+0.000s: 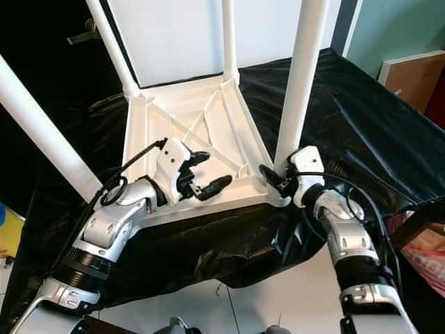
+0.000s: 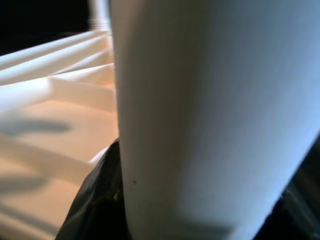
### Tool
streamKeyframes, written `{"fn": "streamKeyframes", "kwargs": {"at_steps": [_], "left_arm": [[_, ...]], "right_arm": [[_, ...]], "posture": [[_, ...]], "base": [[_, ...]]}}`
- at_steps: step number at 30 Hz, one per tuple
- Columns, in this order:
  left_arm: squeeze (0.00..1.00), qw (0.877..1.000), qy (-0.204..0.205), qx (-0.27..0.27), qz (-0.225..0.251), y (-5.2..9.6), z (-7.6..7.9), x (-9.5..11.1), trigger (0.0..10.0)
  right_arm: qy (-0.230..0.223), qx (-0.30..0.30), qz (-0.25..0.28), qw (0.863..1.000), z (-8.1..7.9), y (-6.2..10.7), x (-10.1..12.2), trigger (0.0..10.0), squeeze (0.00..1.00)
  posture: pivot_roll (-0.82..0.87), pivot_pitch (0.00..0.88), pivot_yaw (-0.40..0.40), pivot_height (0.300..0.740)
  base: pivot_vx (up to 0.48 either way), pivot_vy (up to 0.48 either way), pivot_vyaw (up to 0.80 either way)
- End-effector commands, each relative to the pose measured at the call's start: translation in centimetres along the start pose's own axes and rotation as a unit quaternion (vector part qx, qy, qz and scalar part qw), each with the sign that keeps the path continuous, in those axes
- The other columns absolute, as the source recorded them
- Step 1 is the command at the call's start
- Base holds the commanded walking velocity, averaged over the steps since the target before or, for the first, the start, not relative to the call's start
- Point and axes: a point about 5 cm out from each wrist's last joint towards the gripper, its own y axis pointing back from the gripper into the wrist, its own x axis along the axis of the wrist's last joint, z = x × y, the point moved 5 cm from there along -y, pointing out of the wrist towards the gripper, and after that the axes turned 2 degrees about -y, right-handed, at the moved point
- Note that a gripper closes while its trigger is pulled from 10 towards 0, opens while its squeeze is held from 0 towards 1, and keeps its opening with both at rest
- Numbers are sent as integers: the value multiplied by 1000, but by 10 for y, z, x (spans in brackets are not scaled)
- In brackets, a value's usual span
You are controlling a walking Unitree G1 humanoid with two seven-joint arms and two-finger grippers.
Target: Building children table
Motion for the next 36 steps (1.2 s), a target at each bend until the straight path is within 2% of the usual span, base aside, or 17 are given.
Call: {"fn": "streamKeyframes", "kwargs": {"at_steps": [1,4,5,9,13,17,20,24,29,36], "left_arm": [[0,1000,-5,-11,0,0,0,1,10000],[0,1000,-4,-12,1,0,0,1,10000],[0,1000,-3,-14,1,0,1,0,10000],[0,1000,-2,-17,0,-1,3,-1,10000],[0,1000,-1,-17,0,-1,3,-1,10000],[0,1000,4,-9,3,-1,2,-1,10000],[0,1000,4,-8,3,-1,2,-1,10000],[0,1000,7,5,6,0,-1,-1,10000],[0,1000,7,9,8,0,-1,-1,10000],[0,1000,4,11,7,2,-2,-1,10000]], "right_arm": [[-7,-41,-21,999,4,3,-9,10000,0],[-15,-59,-20,998,2,4,-10,10000,0],[-19,-87,-22,996,-1,5,-12,10000,0],[-42,-132,-27,990,-3,7,-16,10000,0],[-48,-152,-27,987,-4,9,-17,10000,0],[-61,-234,-38,969,-2,17,-21,10000,0],[-63,-246,-39,967,-2,19,-21,10000,0],[-75,-300,-45,950,-7,24,-22,10000,0],[-72,-293,-38,952,-17,19,-17,10000,0],[-63,-295,-19,953,-9,19,-7,10000,0]], "posture": [[-134,0,91,740],[-135,0,91,740],[-141,0,94,740],[-142,0,92,740],[-142,0,93,740],[-137,0,87,740],[-137,0,86,740],[-130,0,75,740],[-128,0,70,740],[-127,0,66,740]], "base": [[0,0,0],[0,0,0],[0,0,0],[0,0,0],[0,0,0],[0,0,0],[0,0,0],[0,0,0],[0,0,0],[0,0,0]]}}
